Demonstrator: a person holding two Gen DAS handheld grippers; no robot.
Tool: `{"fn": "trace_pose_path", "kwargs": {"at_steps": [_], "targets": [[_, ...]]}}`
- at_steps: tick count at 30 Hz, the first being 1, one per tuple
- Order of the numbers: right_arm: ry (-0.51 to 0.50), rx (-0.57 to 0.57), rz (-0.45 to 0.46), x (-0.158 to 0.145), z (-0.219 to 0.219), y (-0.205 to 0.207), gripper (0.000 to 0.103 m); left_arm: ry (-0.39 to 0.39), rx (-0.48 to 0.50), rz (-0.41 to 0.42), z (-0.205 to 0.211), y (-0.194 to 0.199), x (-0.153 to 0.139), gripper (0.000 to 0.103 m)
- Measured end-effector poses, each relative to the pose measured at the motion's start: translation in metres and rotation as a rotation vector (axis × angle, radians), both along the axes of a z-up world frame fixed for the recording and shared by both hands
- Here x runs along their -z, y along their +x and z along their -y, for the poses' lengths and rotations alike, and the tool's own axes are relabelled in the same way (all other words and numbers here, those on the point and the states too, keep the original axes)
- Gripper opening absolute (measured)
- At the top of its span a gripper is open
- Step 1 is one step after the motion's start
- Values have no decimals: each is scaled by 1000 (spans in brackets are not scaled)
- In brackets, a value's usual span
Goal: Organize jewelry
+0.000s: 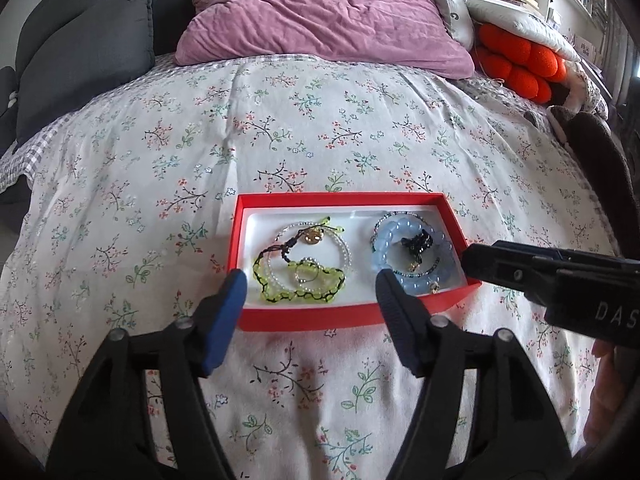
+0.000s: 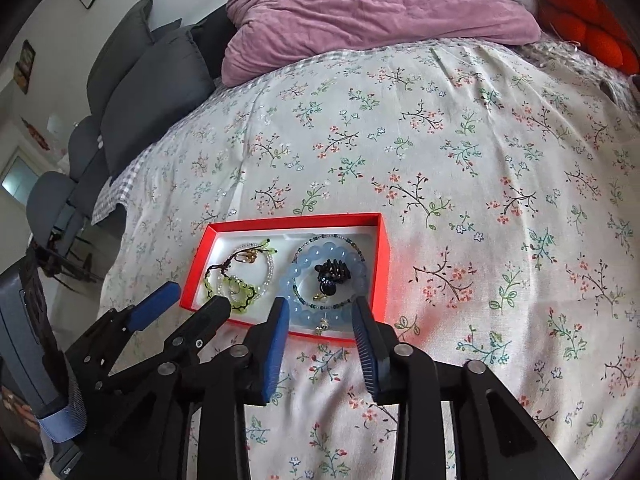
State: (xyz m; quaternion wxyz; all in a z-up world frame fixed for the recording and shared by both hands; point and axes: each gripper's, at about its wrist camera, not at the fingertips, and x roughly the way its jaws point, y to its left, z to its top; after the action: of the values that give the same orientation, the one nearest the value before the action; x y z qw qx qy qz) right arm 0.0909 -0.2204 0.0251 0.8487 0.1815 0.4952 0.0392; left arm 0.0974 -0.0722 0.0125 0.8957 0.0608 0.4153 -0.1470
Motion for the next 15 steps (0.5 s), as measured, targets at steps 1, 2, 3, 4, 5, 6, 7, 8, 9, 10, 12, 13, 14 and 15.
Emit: {"fn": "trace_pose_path", "kwargs": {"at_steps": [1, 2, 3, 4, 5, 6, 7, 8, 9, 10, 12, 13, 14, 15], "targets": [[-2, 4, 2, -2, 1, -3, 60, 5, 1, -2, 0, -2, 0, 78], [-5, 10, 7, -3, 2, -6, 65, 8, 3, -5, -1, -5, -1, 79], [-6, 16, 11, -5, 3, -7, 68, 10, 5, -13, -2, -6, -1, 82], [-7, 20, 13, -7, 4, -10, 68, 16, 1, -24, -3, -8, 0, 83], [-8, 22, 11, -8, 5, -13, 69, 20, -5, -36, -4, -9, 1, 83], [-10, 25, 8, -9, 7, -15, 71, 20, -13, -47, -6, -10, 1, 85], [-13, 29, 5, -9, 8, -18, 76, 20, -17, -56, -7, -11, 2, 88], [-22, 36, 2, -9, 8, -19, 77, 22, -19, -66, -8, -12, 3, 92], [-35, 42, -1, -9, 8, -21, 80, 26, -23, -72, -9, -14, 4, 100], [-50, 47, -2, -8, 9, -24, 85, 32, -28, -73, -10, -16, 5, 102], [-78, 48, -11, -6, 9, -29, 91, 48, -38, -76, -11, -20, 7, 102], [-94, 48, -12, -5, 9, -31, 93, 55, -44, -82, -12, -22, 9, 102], [-111, 47, -12, -5, 9, -34, 94, 58, -49, -87, -13, -24, 10, 102], [-128, 45, -12, -4, 8, -37, 97, 57, -53, -93, -15, -25, 12, 102]]}}
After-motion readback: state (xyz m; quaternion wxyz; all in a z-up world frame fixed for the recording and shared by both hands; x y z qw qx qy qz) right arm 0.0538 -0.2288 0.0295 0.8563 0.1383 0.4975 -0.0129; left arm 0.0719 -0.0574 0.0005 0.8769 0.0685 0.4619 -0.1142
